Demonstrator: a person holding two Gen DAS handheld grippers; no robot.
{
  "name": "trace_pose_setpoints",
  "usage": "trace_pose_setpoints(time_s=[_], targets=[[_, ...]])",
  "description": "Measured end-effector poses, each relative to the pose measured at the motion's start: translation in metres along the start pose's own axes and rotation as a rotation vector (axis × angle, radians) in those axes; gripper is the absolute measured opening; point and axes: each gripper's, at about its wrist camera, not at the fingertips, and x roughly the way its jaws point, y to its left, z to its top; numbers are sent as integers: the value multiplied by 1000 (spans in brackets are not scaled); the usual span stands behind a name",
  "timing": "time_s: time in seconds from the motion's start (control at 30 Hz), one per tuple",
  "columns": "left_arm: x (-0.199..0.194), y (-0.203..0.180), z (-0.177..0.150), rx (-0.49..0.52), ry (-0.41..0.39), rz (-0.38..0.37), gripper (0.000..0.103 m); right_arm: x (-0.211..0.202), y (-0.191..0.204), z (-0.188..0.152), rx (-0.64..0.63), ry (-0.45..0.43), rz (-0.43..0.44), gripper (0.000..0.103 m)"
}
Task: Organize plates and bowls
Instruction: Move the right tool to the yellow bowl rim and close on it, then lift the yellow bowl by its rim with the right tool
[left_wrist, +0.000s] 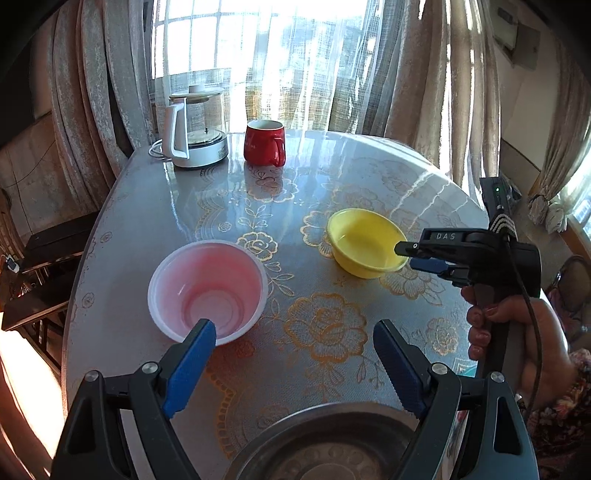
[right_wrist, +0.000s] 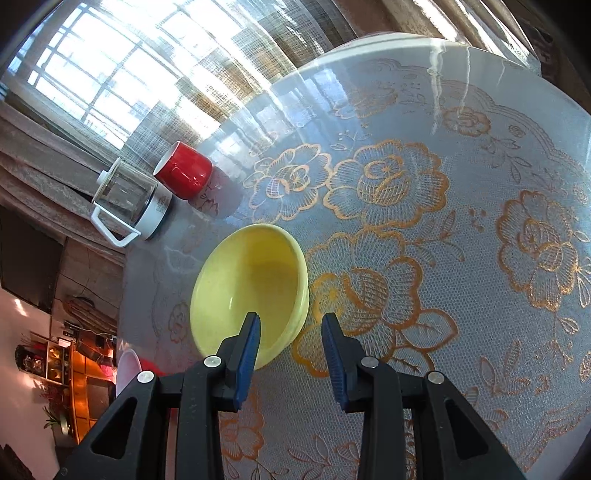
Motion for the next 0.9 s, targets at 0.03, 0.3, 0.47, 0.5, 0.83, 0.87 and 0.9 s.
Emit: trace_pose_setpoints(time_s=[0.03, 0.3, 0.47, 0.5, 0.83, 0.87, 0.9], targets=[[3, -2, 4, 4, -4, 3, 88, 3, 0, 0, -8, 7, -5, 33], [37, -17, 35, 38, 0, 22, 88, 12, -6, -6, -34, 32, -12, 23], [70, -33, 51, 66, 37, 11, 85, 8, -18, -10, -41, 54, 3, 19], [78, -37, 54, 81, 52, 7, 84, 8, -20, -11, -45, 57, 11, 18], [125, -62, 64, 125, 89, 19, 62, 6, -29, -13, -39, 72, 21, 18], [129, -64, 63, 136, 100, 21, 53, 6, -29, -13, -38, 73, 21, 18], [134, -65, 63, 143, 114, 14, 47, 6, -30, -13, -36, 72, 23, 18]])
